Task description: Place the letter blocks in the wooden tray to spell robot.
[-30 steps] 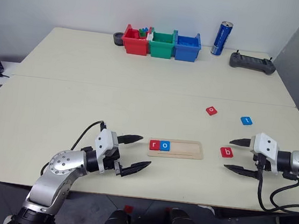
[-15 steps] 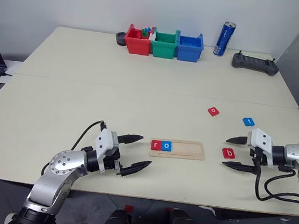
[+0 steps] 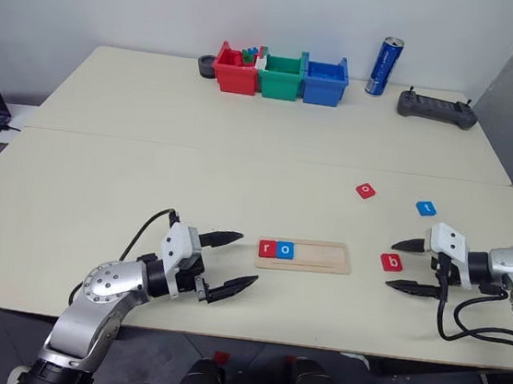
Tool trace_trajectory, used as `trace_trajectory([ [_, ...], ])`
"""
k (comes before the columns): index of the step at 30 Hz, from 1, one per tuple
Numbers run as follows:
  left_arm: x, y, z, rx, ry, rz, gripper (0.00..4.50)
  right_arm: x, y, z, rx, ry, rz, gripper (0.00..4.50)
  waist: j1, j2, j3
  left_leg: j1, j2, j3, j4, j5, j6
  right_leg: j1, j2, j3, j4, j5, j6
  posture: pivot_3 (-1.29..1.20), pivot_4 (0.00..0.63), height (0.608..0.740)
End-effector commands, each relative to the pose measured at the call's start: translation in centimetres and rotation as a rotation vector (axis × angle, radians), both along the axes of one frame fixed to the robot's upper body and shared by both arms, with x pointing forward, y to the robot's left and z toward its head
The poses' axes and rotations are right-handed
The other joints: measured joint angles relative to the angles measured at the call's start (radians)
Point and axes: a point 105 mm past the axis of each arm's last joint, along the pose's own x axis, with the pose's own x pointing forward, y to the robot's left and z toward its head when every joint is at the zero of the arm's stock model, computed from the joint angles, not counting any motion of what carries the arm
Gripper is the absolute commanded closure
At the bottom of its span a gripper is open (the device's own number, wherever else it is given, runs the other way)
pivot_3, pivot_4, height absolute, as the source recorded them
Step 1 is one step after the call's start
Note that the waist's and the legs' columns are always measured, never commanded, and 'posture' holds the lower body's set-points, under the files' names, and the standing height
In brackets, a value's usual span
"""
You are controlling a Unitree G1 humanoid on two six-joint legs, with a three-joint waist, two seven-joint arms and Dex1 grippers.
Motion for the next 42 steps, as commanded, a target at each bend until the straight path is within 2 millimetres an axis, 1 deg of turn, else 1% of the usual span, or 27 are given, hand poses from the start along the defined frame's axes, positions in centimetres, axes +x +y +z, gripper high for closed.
trace_trajectory([
  [1,0.1,0.1,1.1,-0.006,-0.052,0.003,0.00,0.3,0.1,0.7,-0.006,-0.031,0.021,0.05,0.000,0.000,0.000,0.000,0.000,0.000,0.000,0.000,0.000,0.000,0.000,0.000,0.000,0.000,0.000,0.00,0.150,0.740],
  [26,0.0,0.0,1.4,-0.004,-0.058,-0.019,0.00,0.7,0.4,0.1,0.008,-0.019,0.022,0.05,-0.002,0.000,0.000,0.001,0.000,0.000,0.000,0.000,0.000,0.000,0.000,0.000,0.001,0.000,0.000,0.00,0.150,0.740],
  [32,0.4,0.1,1.7,-0.002,-0.072,-0.014,0.00,0.7,0.5,-0.1,0.003,-0.012,0.030,0.05,-0.003,0.000,0.000,0.001,0.000,0.000,0.000,0.000,0.000,0.000,0.000,0.000,0.001,0.000,0.000,0.00,0.150,0.740],
  [42,0.2,0.1,1.6,0.003,-0.067,-0.024,0.00,0.7,0.5,-0.4,-0.010,0.008,0.043,0.05,-0.003,0.000,0.000,0.001,0.000,0.000,0.000,0.000,0.000,0.000,0.000,0.000,0.001,0.000,0.000,0.00,0.150,0.740],
])
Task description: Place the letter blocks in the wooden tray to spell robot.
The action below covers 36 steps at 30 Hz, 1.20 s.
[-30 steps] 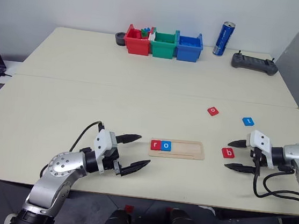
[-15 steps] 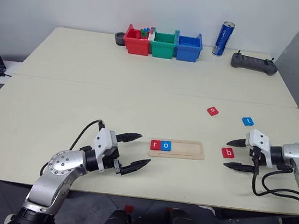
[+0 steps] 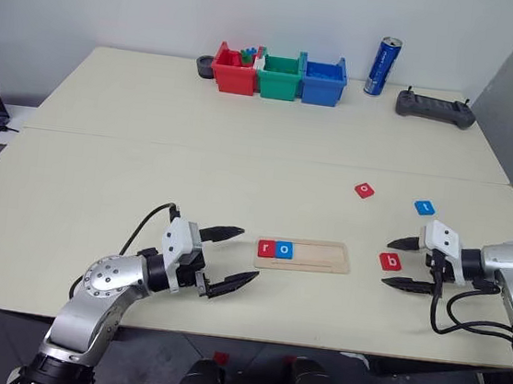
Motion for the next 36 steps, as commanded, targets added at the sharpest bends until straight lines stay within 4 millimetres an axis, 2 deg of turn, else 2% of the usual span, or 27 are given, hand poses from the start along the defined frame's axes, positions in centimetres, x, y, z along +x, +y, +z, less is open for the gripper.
trace_trajectory([
  [1,-0.1,0.1,1.0,-0.003,-0.044,-0.015,0.00,0.1,0.0,0.0,-0.015,0.001,0.022,0.05,0.000,0.000,0.000,0.000,0.000,0.000,0.000,0.000,0.000,0.000,0.000,0.000,0.000,0.000,0.000,0.00,0.150,0.740],
  [6,0.0,0.1,1.1,-0.002,-0.045,-0.017,0.00,0.2,-0.4,0.0,-0.021,0.007,0.017,0.05,0.000,0.000,0.000,0.000,0.000,0.000,0.000,0.000,0.000,0.000,0.000,0.000,0.000,0.000,0.000,0.00,0.150,0.740],
  [7,0.0,0.1,1.1,-0.002,-0.045,-0.017,0.00,0.2,-0.4,0.0,-0.021,0.008,0.016,0.21,0.000,0.000,0.000,0.000,0.000,0.000,0.000,0.000,0.000,0.000,0.000,0.000,0.000,0.000,0.000,0.00,0.150,0.740],
  [10,-0.1,0.1,1.0,-0.003,-0.043,-0.016,0.00,0.3,-0.5,0.1,-0.021,0.009,0.016,0.89,0.000,0.000,0.000,0.000,0.000,0.000,0.000,0.000,0.000,0.000,0.000,0.000,0.000,0.000,0.000,0.00,0.150,0.740],
  [16,-0.1,0.1,1.0,-0.005,-0.039,-0.015,0.00,0.4,-0.7,0.4,-0.023,0.006,0.018,3.04,0.000,0.000,0.000,0.000,0.000,0.000,0.000,0.000,0.000,0.000,0.000,0.000,0.000,0.000,0.000,0.00,0.150,0.740],
  [20,-0.1,0.1,1.0,-0.006,-0.039,-0.017,0.00,0.5,-0.6,0.9,-0.022,-0.008,0.027,3.04,0.000,0.000,0.000,0.000,0.000,0.000,0.000,0.000,0.000,0.000,0.000,0.000,0.000,0.000,0.000,0.00,0.150,0.740],
  [23,0.0,0.0,0.9,-0.006,-0.040,-0.017,0.00,0.6,0.5,1.7,-0.005,-0.035,0.053,3.04,0.000,0.000,0.000,0.000,0.000,0.000,0.000,0.000,0.000,0.000,0.000,0.000,0.000,0.000,0.000,0.00,0.150,0.740],
  [29,-0.1,-0.1,0.9,-0.010,-0.040,-0.015,0.00,0.1,5.5,3.8,0.112,-0.073,0.128,3.04,-0.001,0.000,0.000,0.000,0.000,0.000,0.000,0.000,0.000,0.000,0.000,0.000,0.001,0.000,0.000,0.00,0.150,0.740],
  [33,0.0,-0.2,0.9,-0.012,-0.042,-0.014,0.00,-0.6,8.2,3.6,0.154,-0.059,0.156,3.04,0.003,0.000,0.000,0.000,0.000,-0.001,0.000,0.000,0.000,0.000,0.000,-0.001,0.001,0.000,0.000,0.00,0.150,0.740],
  [36,0.1,-0.2,0.9,-0.011,-0.044,-0.013,0.00,-0.7,9.5,3.0,0.142,-0.068,0.172,3.04,0.005,0.000,0.000,-0.001,0.000,-0.001,0.000,0.000,0.000,0.000,0.000,-0.001,0.000,0.000,0.000,0.00,0.150,0.740],
])
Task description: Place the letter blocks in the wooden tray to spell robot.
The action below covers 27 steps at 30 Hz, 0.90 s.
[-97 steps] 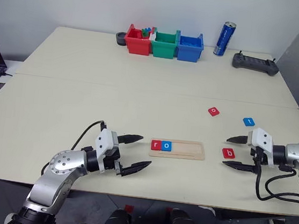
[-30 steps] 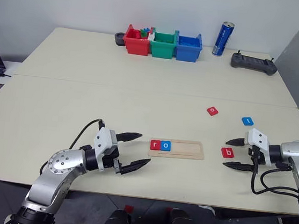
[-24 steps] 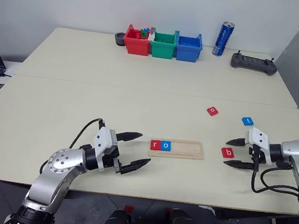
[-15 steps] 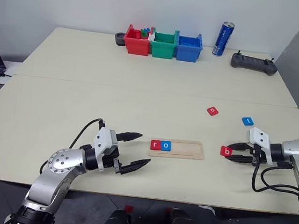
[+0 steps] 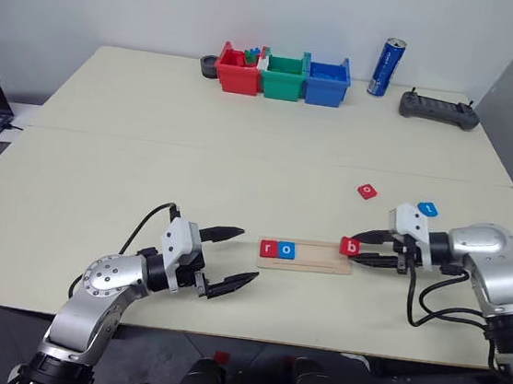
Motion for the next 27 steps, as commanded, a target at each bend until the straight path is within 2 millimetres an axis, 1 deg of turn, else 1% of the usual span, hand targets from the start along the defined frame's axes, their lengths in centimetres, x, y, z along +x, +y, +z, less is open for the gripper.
trace_trajectory([
  [1,0.0,-0.2,0.8,-0.015,-0.039,-0.007,0.00,-0.1,1.3,0.1,-0.005,-0.041,0.023,3.04,0.001,0.000,0.000,0.000,0.000,0.000,0.000,0.000,0.000,0.000,0.000,0.000,0.000,0.000,0.000,0.00,0.150,0.740],
  [5,0.1,-0.2,0.8,-0.015,-0.040,-0.006,0.00,0.4,2.6,0.0,-0.005,-0.065,0.031,3.04,0.000,0.000,0.000,0.000,0.000,0.000,0.000,0.000,0.000,0.000,0.000,0.000,0.000,0.000,0.000,0.00,0.150,0.740],
  [7,0.0,-0.2,0.8,-0.016,-0.040,-0.004,0.00,0.6,3.6,0.2,0.005,-0.077,0.044,3.04,0.000,0.000,0.000,0.000,0.000,0.000,0.000,0.000,0.000,0.000,0.000,0.000,0.000,0.000,0.000,0.00,0.150,0.740],
  [10,0.0,-0.1,0.9,-0.016,-0.038,-0.001,0.00,0.6,4.5,0.1,0.006,-0.083,0.065,3.04,-0.002,0.000,0.000,0.000,0.000,0.000,0.000,0.000,0.000,0.000,0.000,0.000,0.000,0.000,0.000,0.00,0.150,0.740],
  [15,0.0,-0.1,0.9,-0.020,-0.037,0.007,0.00,0.8,5.2,-0.2,0.002,-0.088,0.070,3.04,-0.002,0.000,0.000,0.000,0.000,0.000,0.000,0.000,0.000,0.000,0.000,0.000,0.000,0.000,0.000,0.00,0.150,0.740],
  [23,-0.2,-0.1,0.7,-0.019,-0.033,0.010,0.00,1.5,5.3,-0.4,-0.013,-0.095,0.073,3.04,-0.003,0.000,0.000,0.000,0.000,0.000,0.000,0.000,0.000,0.000,0.000,0.000,0.000,0.000,0.000,0.00,0.150,0.740],
  [27,-0.2,0.2,0.7,-0.015,-0.032,0.018,0.00,1.5,5.5,-0.5,-0.017,-0.089,0.087,3.04,-0.003,0.000,0.000,0.000,0.000,0.000,0.000,0.000,0.000,0.000,0.000,0.000,0.000,0.000,0.000,0.00,0.150,0.740],
])
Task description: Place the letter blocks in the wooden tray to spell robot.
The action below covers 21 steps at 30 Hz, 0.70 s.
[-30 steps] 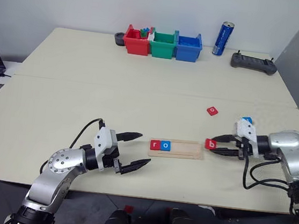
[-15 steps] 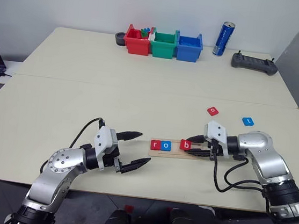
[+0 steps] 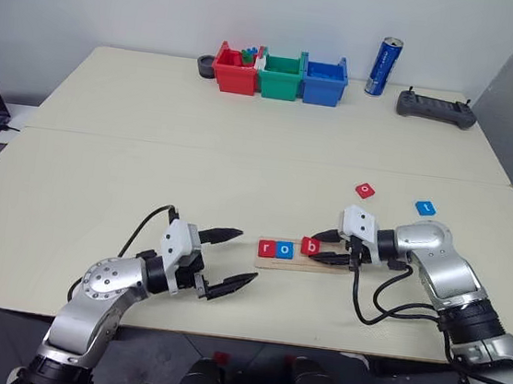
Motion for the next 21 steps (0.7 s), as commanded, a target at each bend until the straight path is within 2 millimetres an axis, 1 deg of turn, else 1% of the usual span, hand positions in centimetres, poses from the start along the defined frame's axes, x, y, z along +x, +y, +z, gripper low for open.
trace_trajectory([
  [1,-0.15,0.09,1.02,-0.013,-0.045,0.000,0.00,0.18,0.40,0.99,-0.004,-0.043,0.033,3.04,0.000,0.000,0.000,0.000,0.000,0.000,0.000,0.000,0.000,0.000,0.000,0.000,0.000,0.000,0.000,0.00,0.150,0.740],
  [11,-0.20,0.02,0.93,-0.015,-0.043,0.004,0.00,0.30,0.32,0.97,-0.019,-0.044,0.040,3.04,0.000,0.000,0.000,0.000,0.000,0.000,0.000,0.000,0.000,0.000,0.000,0.000,0.000,0.000,0.000,0.00,0.150,0.740],
  [15,-0.19,-0.05,0.91,-0.014,-0.044,0.003,0.00,0.05,0.09,0.89,-0.025,-0.031,0.049,3.04,0.000,0.000,0.000,0.000,0.000,0.000,0.000,0.000,0.000,0.000,0.000,0.000,0.000,0.000,0.000,0.00,0.150,0.740],
  [18,-0.14,-0.03,0.91,-0.013,-0.046,0.002,0.00,-0.02,0.06,0.83,-0.027,-0.027,0.051,1.93,0.000,0.000,0.000,0.000,0.000,0.000,0.000,0.000,0.000,0.000,0.000,0.000,0.000,0.000,0.000,0.00,0.150,0.740],
  [19,-0.13,-0.03,0.92,-0.013,-0.046,0.002,0.00,-0.03,0.05,0.84,-0.026,-0.026,0.051,1.66,0.000,0.000,0.000,0.000,0.000,0.000,0.000,0.000,0.000,0.000,0.000,0.000,0.000,0.000,0.000,0.00,0.150,0.740],
  [21,-0.13,-0.03,0.92,-0.013,-0.046,0.001,0.00,0.05,0.08,1.01,-0.019,-0.026,0.047,0.90,0.000,0.000,0.000,0.000,0.000,0.000,0.000,0.000,0.000,0.000,0.000,0.000,0.000,0.000,0.000,0.00,0.150,0.740],
])
